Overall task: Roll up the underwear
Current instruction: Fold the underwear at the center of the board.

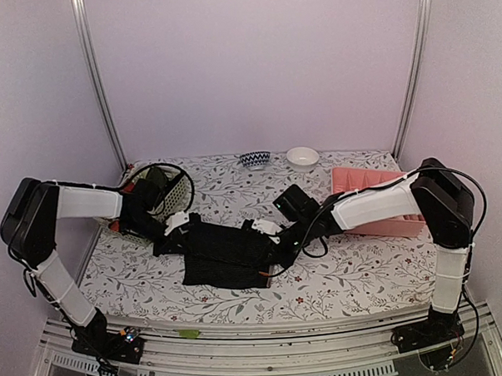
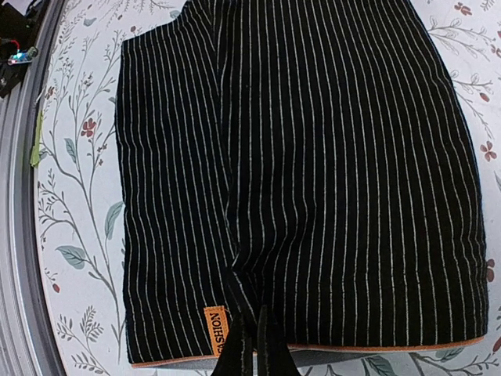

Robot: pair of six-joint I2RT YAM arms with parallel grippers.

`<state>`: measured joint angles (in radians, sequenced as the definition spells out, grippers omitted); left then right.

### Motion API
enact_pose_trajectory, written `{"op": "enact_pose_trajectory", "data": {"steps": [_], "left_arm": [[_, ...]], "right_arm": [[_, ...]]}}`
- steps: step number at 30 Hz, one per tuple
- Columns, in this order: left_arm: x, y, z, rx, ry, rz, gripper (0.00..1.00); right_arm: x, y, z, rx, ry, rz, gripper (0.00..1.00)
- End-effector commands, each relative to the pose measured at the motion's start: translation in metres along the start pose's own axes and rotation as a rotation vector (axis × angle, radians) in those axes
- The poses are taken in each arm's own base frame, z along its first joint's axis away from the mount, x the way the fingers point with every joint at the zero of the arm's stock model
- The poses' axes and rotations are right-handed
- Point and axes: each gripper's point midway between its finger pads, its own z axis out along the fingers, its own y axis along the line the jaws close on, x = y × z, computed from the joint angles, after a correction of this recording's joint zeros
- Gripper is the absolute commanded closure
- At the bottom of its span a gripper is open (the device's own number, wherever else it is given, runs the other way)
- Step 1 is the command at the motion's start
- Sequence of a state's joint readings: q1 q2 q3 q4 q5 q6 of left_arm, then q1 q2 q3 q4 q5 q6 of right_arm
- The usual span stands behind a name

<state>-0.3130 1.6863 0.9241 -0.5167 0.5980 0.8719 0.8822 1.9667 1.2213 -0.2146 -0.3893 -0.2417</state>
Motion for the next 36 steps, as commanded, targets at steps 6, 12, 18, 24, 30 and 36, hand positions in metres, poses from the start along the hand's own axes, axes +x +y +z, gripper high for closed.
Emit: {"op": "enact_pose_trajectory", "data": {"steps": [6, 12, 18, 24, 30, 36], "left_arm": [[0.011, 0.003, 0.018, 0.012, 0.039, -0.022, 1.00], [-0.006, 0.015, 0.002, -0.016, 0.008, -0.016, 1.00], [-0.026, 0.002, -0.023, -0.015, -0.045, 0.056, 1.00], [-0.026, -0.013, -0.035, 0.007, -0.028, 0.105, 1.00], [-0.001, -0.031, -0.025, 0.051, 0.029, 0.109, 1.00], [0.015, -0.039, -0.006, 0.058, 0.042, 0.074, 1.00]], "right_arm": [[0.007, -0.005, 0.001, 0.009, 0.018, 0.030, 1.00], [-0.016, -0.010, -0.014, 0.024, -0.005, 0.020, 1.00], [-0.028, -0.002, -0.040, 0.037, -0.027, -0.008, 1.00], [-0.024, 0.013, -0.046, -0.007, -0.011, -0.012, 1.00], [-0.008, 0.032, -0.036, -0.068, 0.020, -0.005, 1.00], [0.018, 0.050, -0.015, -0.127, 0.078, 0.023, 1.00]]}}
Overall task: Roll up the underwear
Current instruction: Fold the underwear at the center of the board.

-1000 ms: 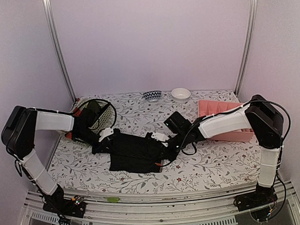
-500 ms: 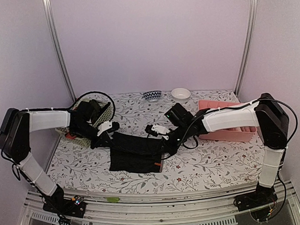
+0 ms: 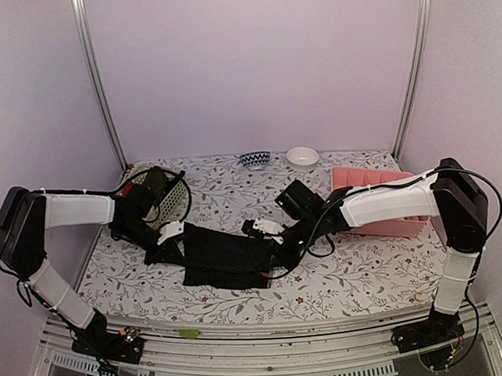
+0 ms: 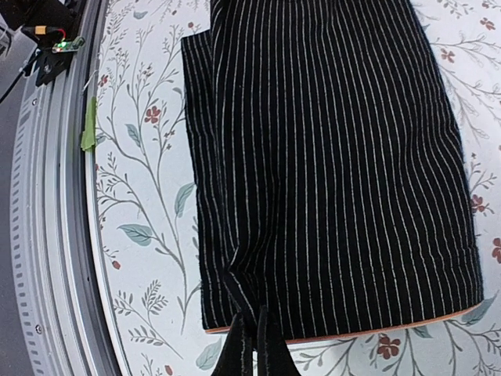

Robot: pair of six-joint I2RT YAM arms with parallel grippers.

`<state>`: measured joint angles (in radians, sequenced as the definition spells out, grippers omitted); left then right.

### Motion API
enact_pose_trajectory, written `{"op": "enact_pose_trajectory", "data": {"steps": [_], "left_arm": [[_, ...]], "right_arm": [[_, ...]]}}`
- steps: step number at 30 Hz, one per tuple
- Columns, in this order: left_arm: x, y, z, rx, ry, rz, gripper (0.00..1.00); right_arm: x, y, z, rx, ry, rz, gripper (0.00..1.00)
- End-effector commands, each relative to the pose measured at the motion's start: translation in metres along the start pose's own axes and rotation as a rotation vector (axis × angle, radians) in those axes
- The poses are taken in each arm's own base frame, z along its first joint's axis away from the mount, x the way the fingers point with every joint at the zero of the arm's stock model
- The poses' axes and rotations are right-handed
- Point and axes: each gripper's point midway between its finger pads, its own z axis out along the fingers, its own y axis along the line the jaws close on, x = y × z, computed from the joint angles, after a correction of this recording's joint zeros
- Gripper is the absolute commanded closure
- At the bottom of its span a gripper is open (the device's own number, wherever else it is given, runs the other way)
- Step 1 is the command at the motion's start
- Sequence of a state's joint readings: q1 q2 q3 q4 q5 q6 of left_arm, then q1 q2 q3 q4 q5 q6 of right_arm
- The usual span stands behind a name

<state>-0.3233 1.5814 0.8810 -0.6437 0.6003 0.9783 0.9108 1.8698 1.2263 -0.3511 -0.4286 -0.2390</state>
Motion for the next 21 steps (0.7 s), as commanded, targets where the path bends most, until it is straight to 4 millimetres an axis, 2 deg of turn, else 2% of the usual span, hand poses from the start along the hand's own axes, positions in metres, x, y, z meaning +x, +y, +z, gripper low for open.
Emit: {"op": "enact_pose_trajectory", "data": {"steps": [1, 5, 10, 14, 21], "left_arm": [[0.009, -0.007, 0.013, 0.010, 0.018, -0.012, 1.00], [0.016, -0.010, 0.020, 0.017, 0.023, -0.047, 1.00], [0.019, -0.013, 0.022, 0.017, 0.024, -0.059, 1.00], [0.017, -0.014, 0.019, 0.019, 0.020, -0.046, 1.00], [-0.002, -0.024, 0.001, 0.040, -0.028, -0.010, 1.00]], "right_arm": [[0.026, 0.020, 0.017, -0.072, 0.053, 0.033, 1.00], [0.038, 0.023, 0.024, -0.089, 0.070, 0.064, 1.00], [0.041, 0.024, 0.023, -0.086, 0.077, 0.071, 1.00], [0.037, 0.025, 0.021, -0.089, 0.075, 0.066, 1.00], [0.017, 0.030, 0.001, -0.080, 0.035, 0.044, 1.00]]}}
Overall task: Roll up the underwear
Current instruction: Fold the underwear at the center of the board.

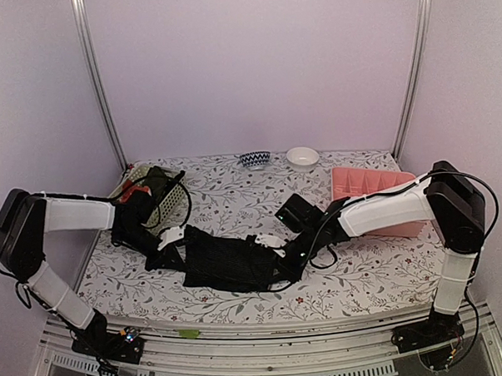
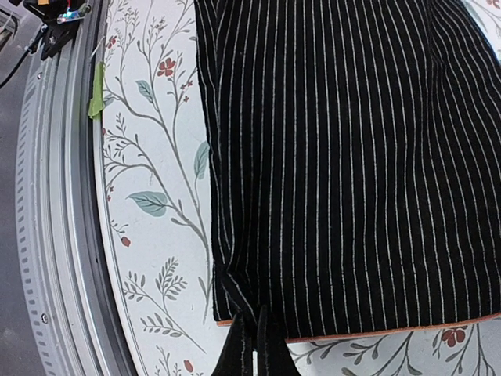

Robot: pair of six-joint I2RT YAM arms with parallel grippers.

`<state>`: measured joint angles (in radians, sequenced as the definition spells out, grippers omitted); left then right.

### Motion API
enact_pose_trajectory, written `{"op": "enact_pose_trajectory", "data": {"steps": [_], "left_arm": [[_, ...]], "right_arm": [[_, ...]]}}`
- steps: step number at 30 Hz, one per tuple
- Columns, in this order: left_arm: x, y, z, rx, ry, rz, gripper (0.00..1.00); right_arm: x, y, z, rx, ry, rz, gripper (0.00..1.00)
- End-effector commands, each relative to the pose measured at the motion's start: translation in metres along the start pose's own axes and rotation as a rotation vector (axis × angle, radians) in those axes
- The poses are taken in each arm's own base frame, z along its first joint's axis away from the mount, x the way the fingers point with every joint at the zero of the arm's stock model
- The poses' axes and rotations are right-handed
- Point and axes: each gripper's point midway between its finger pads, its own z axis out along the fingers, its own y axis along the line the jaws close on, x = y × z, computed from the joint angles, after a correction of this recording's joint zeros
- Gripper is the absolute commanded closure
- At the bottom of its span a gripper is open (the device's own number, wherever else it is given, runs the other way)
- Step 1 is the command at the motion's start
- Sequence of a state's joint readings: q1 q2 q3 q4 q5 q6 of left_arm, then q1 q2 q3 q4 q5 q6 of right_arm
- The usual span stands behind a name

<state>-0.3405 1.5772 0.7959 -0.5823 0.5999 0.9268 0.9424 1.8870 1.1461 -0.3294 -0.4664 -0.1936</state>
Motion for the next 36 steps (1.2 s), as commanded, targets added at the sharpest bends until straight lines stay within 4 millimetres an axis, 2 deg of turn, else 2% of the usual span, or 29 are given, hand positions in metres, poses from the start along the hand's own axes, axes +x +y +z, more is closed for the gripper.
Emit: {"op": "enact_pose_trajectory", "data": {"steps": [1, 5, 9, 16, 24, 28, 30, 32, 33, 36], "left_arm": [[-0.017, -0.012, -0.015, 0.022, -0.040, 0.045, 1.00], [-0.011, -0.021, -0.013, 0.042, -0.023, 0.062, 1.00], [-0.004, -0.026, -0.002, 0.050, -0.004, 0.049, 1.00], [0.010, -0.014, 0.012, -0.013, 0.043, 0.041, 1.00], [0.011, -0.006, 0.010, -0.037, 0.054, 0.054, 1.00], [0.012, -0.008, 0.009, -0.034, 0.061, 0.068, 1.00], [0.016, -0.011, 0.009, -0.023, 0.074, 0.075, 0.98], [0.018, -0.014, 0.008, -0.018, 0.081, 0.087, 0.85], [0.018, -0.016, 0.005, -0.018, 0.080, 0.096, 0.79], [0.009, -0.019, -0.007, -0.036, 0.049, 0.134, 0.68]], "right_arm": [[-0.014, 0.012, -0.018, -0.014, -0.030, -0.010, 1.00], [-0.003, 0.014, -0.011, -0.027, -0.001, -0.006, 1.00], [0.005, 0.011, -0.002, -0.031, 0.018, 0.001, 1.00], [-0.004, 0.013, 0.008, -0.051, 0.014, 0.003, 1.00], [0.003, 0.021, 0.012, -0.071, 0.037, 0.005, 1.00], [0.000, 0.023, 0.010, -0.074, 0.032, 0.006, 1.00], [-0.002, 0.025, 0.008, -0.082, 0.032, 0.008, 0.92], [-0.004, 0.029, 0.004, -0.092, 0.031, 0.011, 0.83], [-0.006, 0.031, 0.001, -0.095, 0.026, 0.014, 0.75], [-0.017, 0.037, -0.016, -0.086, -0.012, 0.019, 0.61]]}}
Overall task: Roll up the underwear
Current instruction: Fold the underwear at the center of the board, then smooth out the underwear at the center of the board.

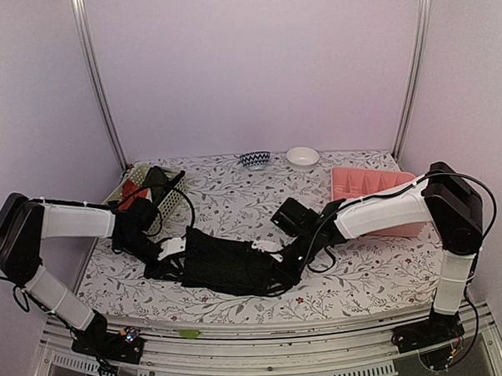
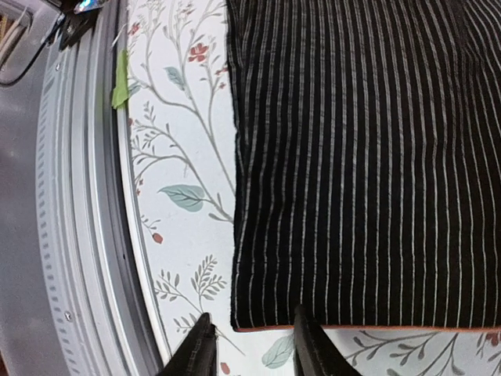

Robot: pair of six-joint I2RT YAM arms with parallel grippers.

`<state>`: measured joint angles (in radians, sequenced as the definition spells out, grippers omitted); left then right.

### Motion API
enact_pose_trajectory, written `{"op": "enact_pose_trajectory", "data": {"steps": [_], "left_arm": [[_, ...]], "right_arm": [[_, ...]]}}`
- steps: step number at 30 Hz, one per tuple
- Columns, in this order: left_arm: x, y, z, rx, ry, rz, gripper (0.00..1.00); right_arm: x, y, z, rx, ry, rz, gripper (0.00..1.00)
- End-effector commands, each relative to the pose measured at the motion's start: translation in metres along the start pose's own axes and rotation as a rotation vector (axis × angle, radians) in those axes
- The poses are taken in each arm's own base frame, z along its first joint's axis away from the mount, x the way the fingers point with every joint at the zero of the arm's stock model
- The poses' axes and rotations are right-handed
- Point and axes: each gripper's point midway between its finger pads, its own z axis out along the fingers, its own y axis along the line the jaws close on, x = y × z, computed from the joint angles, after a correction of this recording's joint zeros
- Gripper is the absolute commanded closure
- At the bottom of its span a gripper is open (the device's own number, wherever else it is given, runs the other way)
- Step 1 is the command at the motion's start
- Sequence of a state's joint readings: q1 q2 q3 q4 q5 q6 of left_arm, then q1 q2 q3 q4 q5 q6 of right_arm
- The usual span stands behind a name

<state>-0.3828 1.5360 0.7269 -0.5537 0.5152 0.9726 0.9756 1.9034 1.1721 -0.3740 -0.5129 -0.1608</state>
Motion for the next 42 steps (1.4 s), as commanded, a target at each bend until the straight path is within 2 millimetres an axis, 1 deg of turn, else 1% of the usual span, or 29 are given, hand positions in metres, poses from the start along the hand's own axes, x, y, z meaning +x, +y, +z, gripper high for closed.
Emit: {"op": "enact_pose_trajectory", "data": {"steps": [1, 3, 5, 7, 9, 12, 15, 16, 17, 18, 21, 23, 24, 26, 28, 30, 32, 33, 35, 38, 40, 42], "left_arm": [[-0.012, -0.006, -0.021, -0.030, -0.042, 0.067, 0.67], [-0.020, -0.008, -0.029, -0.042, -0.069, 0.087, 0.65], [-0.025, -0.007, -0.035, -0.056, -0.089, 0.095, 0.64], [-0.030, -0.006, -0.037, -0.065, -0.105, 0.096, 0.64], [-0.035, -0.001, -0.036, -0.074, -0.115, 0.087, 0.64], [-0.041, 0.009, -0.031, -0.100, -0.121, 0.064, 0.65], [-0.048, 0.014, -0.021, -0.103, -0.115, 0.053, 0.67], [-0.048, 0.015, -0.017, -0.103, -0.103, 0.048, 0.67], [-0.047, 0.015, -0.013, -0.101, -0.090, 0.045, 0.68], [-0.045, 0.015, -0.008, -0.097, -0.076, 0.044, 0.68], [-0.030, 0.014, 0.007, -0.094, -0.010, 0.042, 0.70], [-0.014, 0.010, 0.017, -0.089, 0.043, 0.050, 0.71], [-0.007, 0.009, 0.021, -0.090, 0.068, 0.056, 0.71], [0.007, 0.002, 0.028, -0.076, 0.113, 0.068, 0.73], [0.014, -0.007, 0.028, -0.064, 0.130, 0.088, 0.75], [0.017, -0.016, 0.027, -0.057, 0.130, 0.112, 0.76], [0.020, -0.024, 0.026, -0.048, 0.133, 0.135, 0.77], [0.022, -0.028, 0.027, -0.042, 0.142, 0.141, 0.77], [0.027, -0.035, 0.029, -0.027, 0.157, 0.144, 0.77], [0.027, -0.037, 0.027, -0.029, 0.157, 0.139, 0.77], [0.024, -0.036, 0.024, -0.041, 0.150, 0.139, 0.77], [0.019, -0.034, 0.020, -0.060, 0.136, 0.142, 0.75]], "right_arm": [[-0.021, 0.020, -0.028, -0.013, -0.063, -0.007, 0.60], [-0.029, 0.025, -0.041, -0.001, -0.098, -0.005, 0.60], [-0.032, 0.027, -0.049, 0.006, -0.125, 0.023, 0.58], [-0.036, 0.028, -0.054, 0.003, -0.154, 0.055, 0.57], [-0.037, 0.024, -0.054, 0.008, -0.176, 0.124, 0.58], [-0.040, 0.016, -0.045, 0.012, -0.175, 0.224, 0.65], [-0.041, 0.007, -0.030, 0.013, -0.144, 0.314, 0.73], [-0.038, 0.002, -0.023, 0.017, -0.127, 0.346, 0.75], [-0.033, -0.001, -0.016, 0.022, -0.107, 0.368, 0.77], [-0.040, -0.005, -0.015, 0.031, -0.116, 0.384, 0.79], [-0.037, -0.013, -0.004, 0.042, -0.098, 0.428, 0.80], [-0.029, -0.014, 0.009, 0.029, -0.065, 0.453, 0.80], [-0.024, -0.014, 0.017, 0.023, -0.044, 0.460, 0.84], [-0.011, -0.011, 0.032, 0.011, 0.007, 0.465, 0.85], [0.003, -0.008, 0.044, 0.002, 0.060, 0.466, 0.86], [0.019, -0.001, 0.051, 0.002, 0.108, 0.458, 0.87], [0.034, 0.004, 0.054, -0.004, 0.140, 0.458, 0.87], [0.046, 0.004, 0.054, -0.003, 0.163, 0.469, 0.88], [0.063, 0.004, 0.052, 0.015, 0.197, 0.475, 0.89], [0.089, 0.001, 0.048, 0.058, 0.255, 0.466, 0.89], [0.098, -0.001, 0.043, 0.090, 0.280, 0.454, 0.89], [0.101, -0.006, 0.036, 0.132, 0.291, 0.433, 0.88]]}}
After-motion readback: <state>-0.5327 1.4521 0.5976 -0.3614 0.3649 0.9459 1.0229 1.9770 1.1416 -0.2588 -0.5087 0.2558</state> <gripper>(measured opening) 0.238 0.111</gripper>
